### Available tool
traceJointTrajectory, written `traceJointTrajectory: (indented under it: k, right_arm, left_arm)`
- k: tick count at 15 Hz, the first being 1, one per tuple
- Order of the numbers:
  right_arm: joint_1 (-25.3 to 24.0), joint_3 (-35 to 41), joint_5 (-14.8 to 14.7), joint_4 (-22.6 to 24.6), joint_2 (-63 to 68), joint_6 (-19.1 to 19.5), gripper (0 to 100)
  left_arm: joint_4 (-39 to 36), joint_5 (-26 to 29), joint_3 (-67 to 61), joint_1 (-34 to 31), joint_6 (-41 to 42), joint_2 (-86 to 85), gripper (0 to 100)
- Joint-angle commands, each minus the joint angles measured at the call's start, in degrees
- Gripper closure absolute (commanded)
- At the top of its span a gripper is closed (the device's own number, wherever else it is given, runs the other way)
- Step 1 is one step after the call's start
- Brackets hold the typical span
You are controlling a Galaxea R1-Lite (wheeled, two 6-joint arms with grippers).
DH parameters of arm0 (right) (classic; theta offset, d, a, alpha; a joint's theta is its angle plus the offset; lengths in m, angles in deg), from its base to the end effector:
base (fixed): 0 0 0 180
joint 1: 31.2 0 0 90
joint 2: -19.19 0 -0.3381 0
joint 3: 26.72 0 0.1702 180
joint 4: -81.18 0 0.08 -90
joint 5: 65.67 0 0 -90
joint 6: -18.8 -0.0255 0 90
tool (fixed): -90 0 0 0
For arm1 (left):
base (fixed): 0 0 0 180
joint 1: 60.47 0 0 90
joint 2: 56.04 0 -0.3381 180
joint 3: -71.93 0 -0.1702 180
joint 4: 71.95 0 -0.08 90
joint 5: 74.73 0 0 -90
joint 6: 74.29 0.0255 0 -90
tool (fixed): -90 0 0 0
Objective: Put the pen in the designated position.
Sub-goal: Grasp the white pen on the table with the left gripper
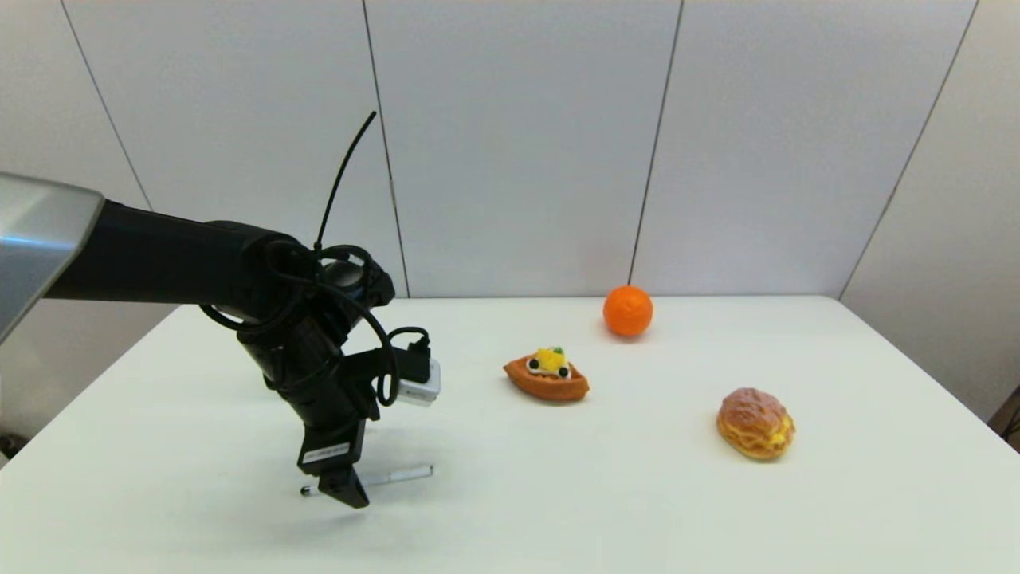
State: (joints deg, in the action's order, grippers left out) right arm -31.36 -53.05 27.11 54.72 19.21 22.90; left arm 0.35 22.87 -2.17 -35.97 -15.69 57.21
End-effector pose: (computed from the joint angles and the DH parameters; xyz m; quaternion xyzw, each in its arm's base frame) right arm -0.0801 0.0010 0.0753 -0.0357 0.0004 0.0257 0.9990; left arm 0.2909 -0.1363 0.1853 0.4433 0.4485 -0.4952 0.5976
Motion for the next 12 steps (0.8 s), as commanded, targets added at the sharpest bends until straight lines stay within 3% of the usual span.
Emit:
traceJointTrajectory:
  k: [1,7,12]
  right_arm:
    - [0.0,0.0,0.0,0.0,0.1,0.0,0]
    - [0.0,0.0,0.0,0.0,0.0,0.0,0]
    - [0.0,0.0,0.0,0.0,0.1,0.0,0]
  left_arm:
    - [0.2,-0.4,-0.9,0.0,-0.1,0.0,0]
    - [-5.5,-2.2,-4.7,0.1,-0.7,-0.8,0]
    - [-5.4,-2.5,-4.9,0.1,-2.6,-1.7,0]
